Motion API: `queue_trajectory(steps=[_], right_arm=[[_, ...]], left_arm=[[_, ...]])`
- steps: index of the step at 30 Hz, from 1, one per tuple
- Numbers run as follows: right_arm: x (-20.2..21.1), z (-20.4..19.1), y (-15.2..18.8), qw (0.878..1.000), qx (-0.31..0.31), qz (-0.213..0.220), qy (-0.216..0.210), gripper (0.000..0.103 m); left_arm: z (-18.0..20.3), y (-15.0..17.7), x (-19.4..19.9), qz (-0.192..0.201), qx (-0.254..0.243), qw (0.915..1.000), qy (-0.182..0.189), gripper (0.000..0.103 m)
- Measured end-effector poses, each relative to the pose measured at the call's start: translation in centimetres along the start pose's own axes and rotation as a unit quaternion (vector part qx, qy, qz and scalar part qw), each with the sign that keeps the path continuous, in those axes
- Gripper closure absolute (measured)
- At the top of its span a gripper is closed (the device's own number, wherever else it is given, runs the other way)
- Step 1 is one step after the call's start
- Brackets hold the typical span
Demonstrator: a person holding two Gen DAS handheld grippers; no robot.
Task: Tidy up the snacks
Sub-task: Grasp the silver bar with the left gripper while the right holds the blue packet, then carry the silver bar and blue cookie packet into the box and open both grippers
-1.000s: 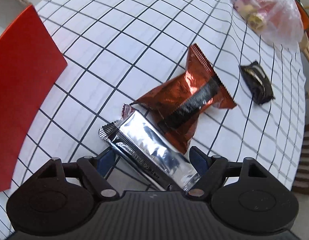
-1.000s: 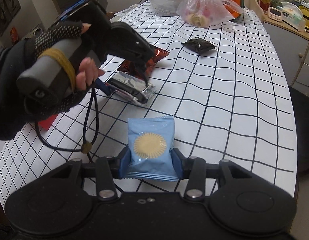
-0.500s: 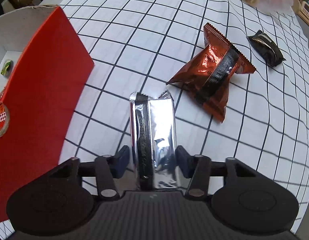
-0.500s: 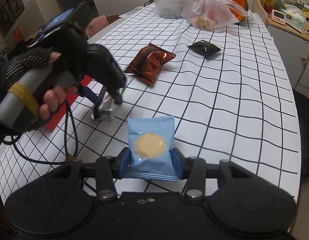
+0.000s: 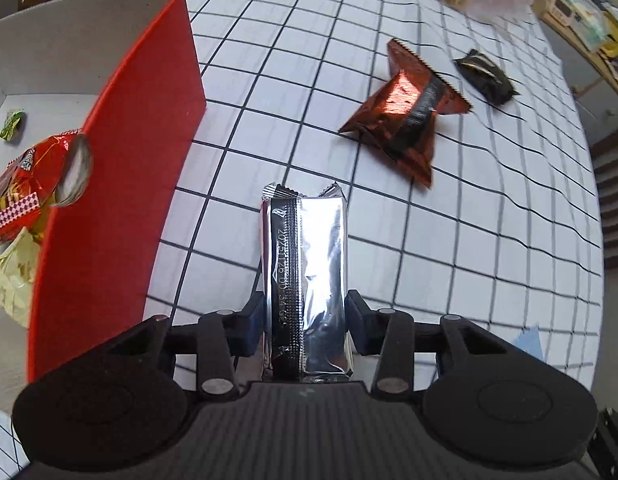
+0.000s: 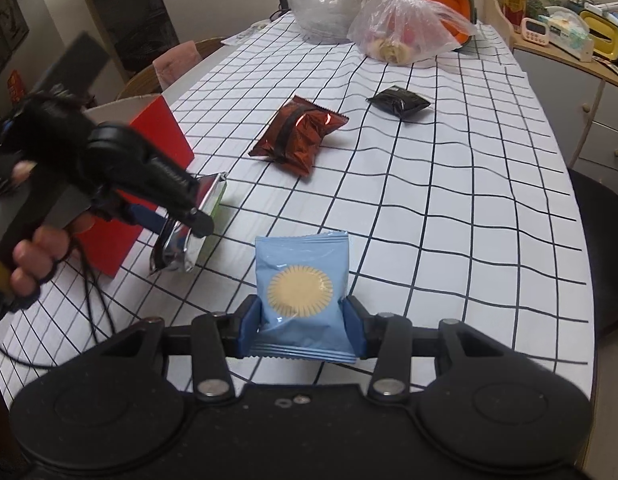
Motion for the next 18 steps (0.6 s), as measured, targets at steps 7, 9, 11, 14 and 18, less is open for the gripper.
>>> queue_trajectory(steps=[7, 9, 11, 14, 18], right_arm=[[1.9, -2.6, -2.0, 1.0, -0.002, 0.019, 0.012, 0.059], [2.3, -3.5, -2.7, 1.0, -0.002, 0.025, 0.016, 0.059], [2.6, -4.6, -3.5, 0.999, -0.003, 0.031, 0.018, 0.059], [3.0, -6.5, -4.8, 0.999, -0.001, 0.039, 0.018, 0.059], [3.2, -9.1, -6.7, 0.999, 0.009, 0.05, 0.018, 0.059]], left_arm=[[-0.6, 0.4, 4.0, 0.017, -0.042, 0.9984, 0.034, 0.061], [-1.1, 0.4, 5.3, 0.023, -0.056, 0.9974, 0.039, 0.061], [-1.9, 0.2, 6.6, 0.03, -0.068, 0.9963, 0.043, 0.061], [-3.4, -0.1, 8.5, 0.039, -0.079, 0.9948, 0.05, 0.061], [-5.7, -0.9, 10.8, 0.052, -0.088, 0.993, 0.059, 0.061]])
Point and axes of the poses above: each gripper's, at about its wrist camera, not at the fingertips, and x roughly against the way its jaws point, z to its right, y to its underside, the point moved 10 cm from there along -x, roughly the way its jaws point, and after that the axes turned 15 degrees about x, right-handed, at the moved point
